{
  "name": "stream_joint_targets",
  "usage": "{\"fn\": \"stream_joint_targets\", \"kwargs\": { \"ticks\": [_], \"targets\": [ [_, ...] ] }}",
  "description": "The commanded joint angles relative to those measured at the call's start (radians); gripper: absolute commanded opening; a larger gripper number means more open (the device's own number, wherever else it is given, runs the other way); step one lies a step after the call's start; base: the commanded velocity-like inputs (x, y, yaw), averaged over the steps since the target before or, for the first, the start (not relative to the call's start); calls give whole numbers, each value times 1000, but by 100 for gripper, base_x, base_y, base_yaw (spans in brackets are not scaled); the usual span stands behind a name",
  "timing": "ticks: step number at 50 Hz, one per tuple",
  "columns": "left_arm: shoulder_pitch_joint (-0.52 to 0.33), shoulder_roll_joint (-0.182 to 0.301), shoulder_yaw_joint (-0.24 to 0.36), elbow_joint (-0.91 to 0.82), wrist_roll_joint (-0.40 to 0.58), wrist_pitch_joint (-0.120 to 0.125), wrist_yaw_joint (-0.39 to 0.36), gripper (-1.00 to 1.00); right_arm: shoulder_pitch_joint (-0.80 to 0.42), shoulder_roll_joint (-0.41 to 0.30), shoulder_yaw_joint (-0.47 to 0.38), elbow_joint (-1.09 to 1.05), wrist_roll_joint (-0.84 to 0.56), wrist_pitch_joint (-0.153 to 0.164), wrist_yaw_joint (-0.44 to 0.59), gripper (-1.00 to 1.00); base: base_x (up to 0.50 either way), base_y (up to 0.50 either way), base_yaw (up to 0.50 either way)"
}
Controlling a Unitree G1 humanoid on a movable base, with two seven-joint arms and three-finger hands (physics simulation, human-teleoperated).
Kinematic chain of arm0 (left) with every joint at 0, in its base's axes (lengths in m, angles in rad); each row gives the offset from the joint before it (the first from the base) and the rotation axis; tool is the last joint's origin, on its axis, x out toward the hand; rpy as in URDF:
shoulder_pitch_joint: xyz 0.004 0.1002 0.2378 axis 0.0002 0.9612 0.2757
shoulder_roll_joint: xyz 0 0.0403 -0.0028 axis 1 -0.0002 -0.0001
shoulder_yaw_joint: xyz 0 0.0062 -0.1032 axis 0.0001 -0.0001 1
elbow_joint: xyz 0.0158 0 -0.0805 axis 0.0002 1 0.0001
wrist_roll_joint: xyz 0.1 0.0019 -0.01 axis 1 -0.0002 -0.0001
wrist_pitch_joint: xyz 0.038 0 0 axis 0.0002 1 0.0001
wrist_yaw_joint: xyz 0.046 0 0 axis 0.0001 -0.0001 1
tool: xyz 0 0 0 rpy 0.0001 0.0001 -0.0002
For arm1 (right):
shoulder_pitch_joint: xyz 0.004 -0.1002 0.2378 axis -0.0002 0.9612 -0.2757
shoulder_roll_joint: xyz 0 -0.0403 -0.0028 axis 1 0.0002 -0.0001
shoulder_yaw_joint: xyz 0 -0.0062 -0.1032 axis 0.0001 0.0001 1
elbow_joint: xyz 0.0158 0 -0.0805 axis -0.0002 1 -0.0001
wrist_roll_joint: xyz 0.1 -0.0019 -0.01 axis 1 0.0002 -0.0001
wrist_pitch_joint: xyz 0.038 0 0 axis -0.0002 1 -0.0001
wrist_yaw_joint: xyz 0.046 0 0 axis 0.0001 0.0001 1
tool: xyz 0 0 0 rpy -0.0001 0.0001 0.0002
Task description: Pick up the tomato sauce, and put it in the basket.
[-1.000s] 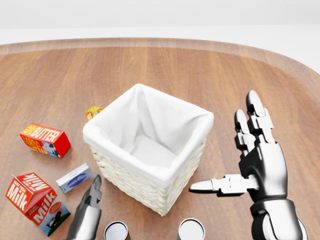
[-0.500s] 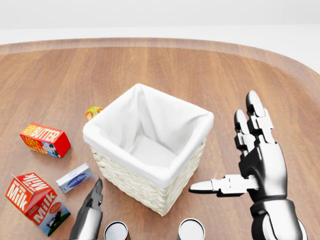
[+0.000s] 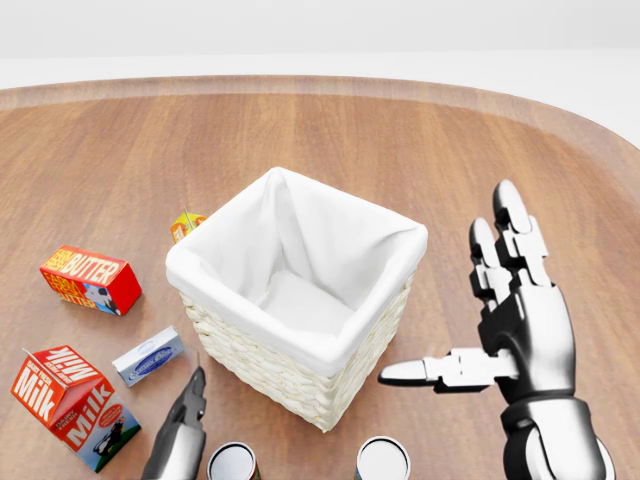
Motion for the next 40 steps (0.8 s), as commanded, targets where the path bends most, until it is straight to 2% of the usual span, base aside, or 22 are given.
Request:
{"fn": "stream_joint_targets", "kwargs": {
  "ticks": [1, 8, 28, 40],
  "targets": [
    [-5, 2, 4, 26, -5, -14, 5, 100, 2, 1, 1, 2, -2, 0, 1, 100, 0, 0, 0],
    [-13, 4, 11, 50, -12, -28, 8, 100, 4, 1, 3, -3, -3, 0, 0, 100, 0, 0, 0],
    [-23, 5, 20, 75, -22, -36, 6, 100, 4, 1, 2, 1, -3, 0, 2, 100, 0, 0, 0],
    [-50, 8, 31, 131, -32, -58, 14, 100, 8, 2, 6, 11, -6, 0, 4, 100, 0, 0, 0]
  ]
}}
